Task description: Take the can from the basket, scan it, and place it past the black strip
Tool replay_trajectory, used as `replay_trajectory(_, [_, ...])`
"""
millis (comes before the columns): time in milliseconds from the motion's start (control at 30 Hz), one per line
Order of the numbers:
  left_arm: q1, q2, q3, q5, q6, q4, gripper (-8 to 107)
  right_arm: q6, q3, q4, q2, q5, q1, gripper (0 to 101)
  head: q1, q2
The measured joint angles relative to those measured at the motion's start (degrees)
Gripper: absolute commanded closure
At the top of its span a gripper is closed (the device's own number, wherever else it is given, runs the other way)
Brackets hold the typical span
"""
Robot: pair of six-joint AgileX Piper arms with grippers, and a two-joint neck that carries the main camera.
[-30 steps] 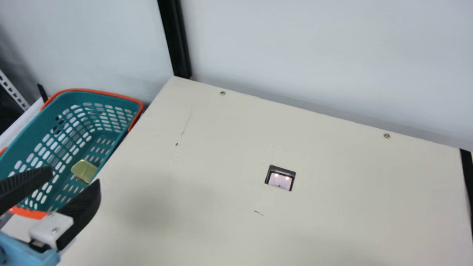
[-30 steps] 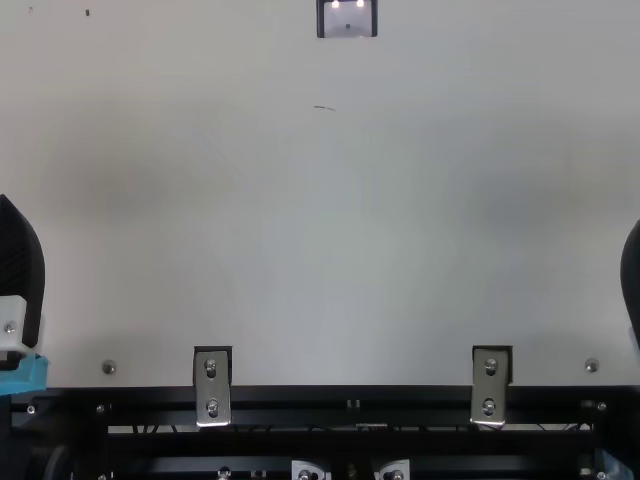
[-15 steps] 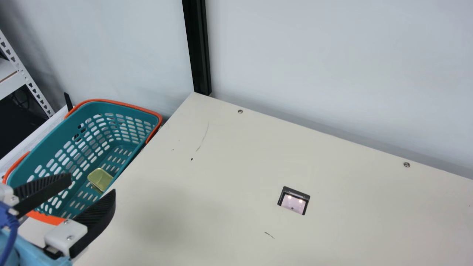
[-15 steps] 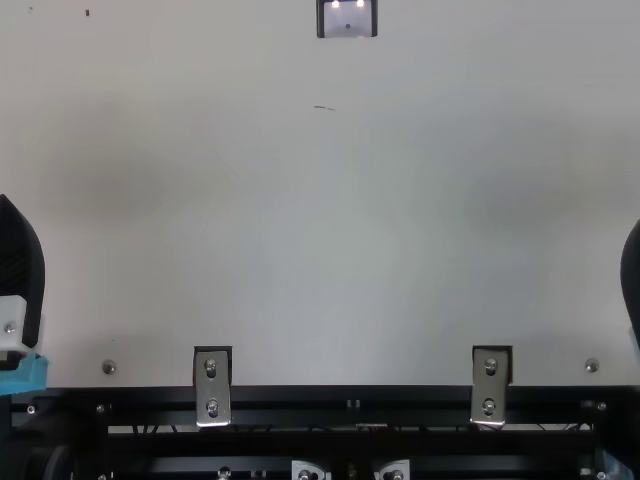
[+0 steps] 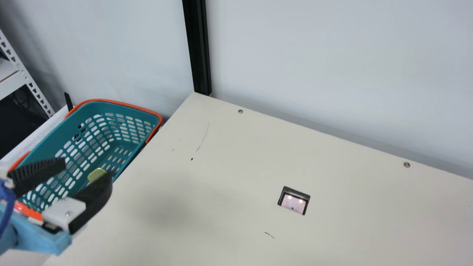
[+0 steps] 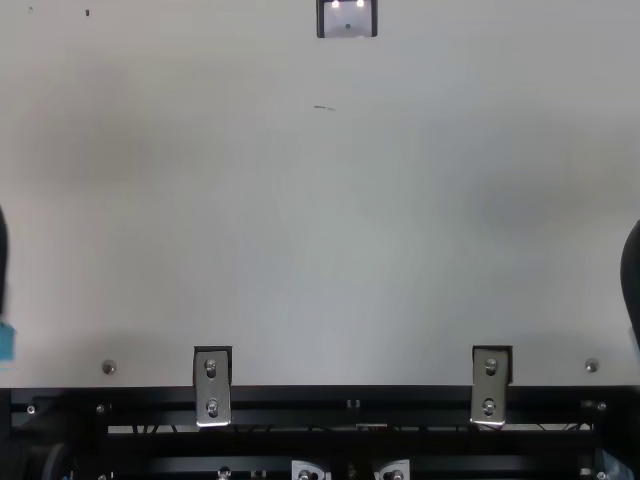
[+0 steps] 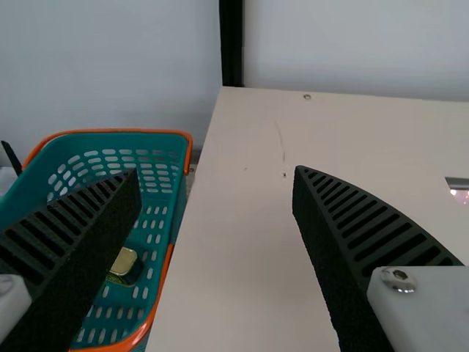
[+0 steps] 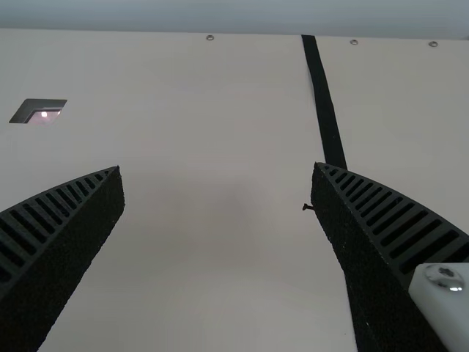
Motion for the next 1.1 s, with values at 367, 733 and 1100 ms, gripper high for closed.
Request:
replay_trajectory(367, [7.97,19.17,-10.77,-1.38,-1.58,-0.52,9,0.0,0.0,0.0,0.0,0.0,0.0,0,0.0,0.29])
replay_trajectory(733, [19.24,40.56,-21.64,0.66,6.51,-7.91,9,0.0,0.0,0.0,0.0,0.0,0.0,0,0.29,0.29])
replay_trajectory(1100, [22.27,59.41,-31.01,2.06,0.86,-7.24,9,0.0,0.0,0.0,0.0,0.0,0.0,0,0.29,0.29])
